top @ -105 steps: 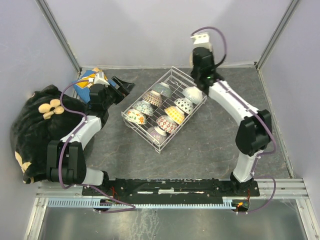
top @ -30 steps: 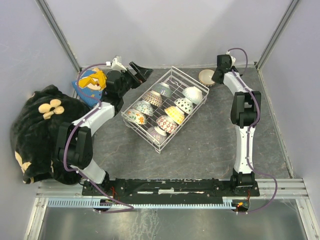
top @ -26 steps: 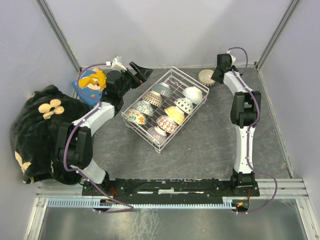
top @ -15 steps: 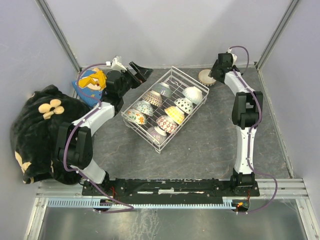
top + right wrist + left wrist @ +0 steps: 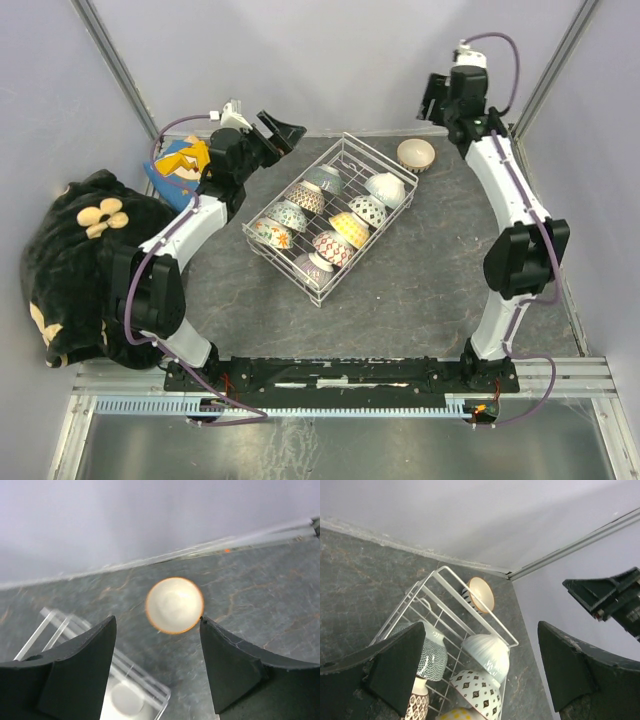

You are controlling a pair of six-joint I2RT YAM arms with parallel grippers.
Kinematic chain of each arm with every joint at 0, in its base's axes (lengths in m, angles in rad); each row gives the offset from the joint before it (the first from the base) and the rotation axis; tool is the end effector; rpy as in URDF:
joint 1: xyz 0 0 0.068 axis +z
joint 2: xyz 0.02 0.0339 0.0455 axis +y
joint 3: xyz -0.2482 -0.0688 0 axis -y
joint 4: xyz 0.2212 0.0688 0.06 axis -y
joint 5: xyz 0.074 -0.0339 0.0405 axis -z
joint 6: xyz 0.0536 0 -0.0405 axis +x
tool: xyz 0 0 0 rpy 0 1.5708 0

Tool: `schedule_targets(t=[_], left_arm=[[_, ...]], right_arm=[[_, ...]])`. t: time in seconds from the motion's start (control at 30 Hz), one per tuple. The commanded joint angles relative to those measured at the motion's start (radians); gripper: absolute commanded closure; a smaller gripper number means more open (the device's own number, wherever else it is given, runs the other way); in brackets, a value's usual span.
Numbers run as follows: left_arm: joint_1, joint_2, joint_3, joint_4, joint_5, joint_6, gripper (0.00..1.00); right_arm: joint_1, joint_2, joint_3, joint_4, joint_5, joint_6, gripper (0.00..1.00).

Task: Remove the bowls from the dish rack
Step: Place the bowl at the center of the board, then pick up the bowl from the dish rack.

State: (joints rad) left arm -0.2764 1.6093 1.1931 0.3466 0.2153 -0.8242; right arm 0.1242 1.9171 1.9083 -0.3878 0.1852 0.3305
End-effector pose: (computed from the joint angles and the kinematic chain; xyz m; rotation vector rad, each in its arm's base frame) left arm 0.3646 -0.1153 0.3182 -0.3002 1.7132 -1.0035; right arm 0.4406 0.0451 0.3561 0.3220 1.9355 0.1165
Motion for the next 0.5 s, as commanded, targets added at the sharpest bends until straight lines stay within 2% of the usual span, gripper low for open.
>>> schedule_targets(t=[0.0,0.13,0.27,0.47], left_arm=[[0.002,-0.028,0.093,-0.058,-0.011,0.049,0.0],[0.007,-0.045,0.104,-0.099,-0.014,0.056,0.0],[0.012,-0.075,0.088,-0.113,-0.018,0.066,0.01],[0.016,-0.083,0.087,-0.115,-0.017,0.064,0.01]], right_arm=[[0.2,-0.064,0.003,-0.151,0.04,-0.258,0.24],[0.295,-0.082,0.001,-0.24,0.129,-0.327,0.24],[0.31,-0.111,-0.034,-0.286,0.084,-0.341,0.18],[0.335,-0.053,0.045,-0.463,0.086,-0.404,0.16]])
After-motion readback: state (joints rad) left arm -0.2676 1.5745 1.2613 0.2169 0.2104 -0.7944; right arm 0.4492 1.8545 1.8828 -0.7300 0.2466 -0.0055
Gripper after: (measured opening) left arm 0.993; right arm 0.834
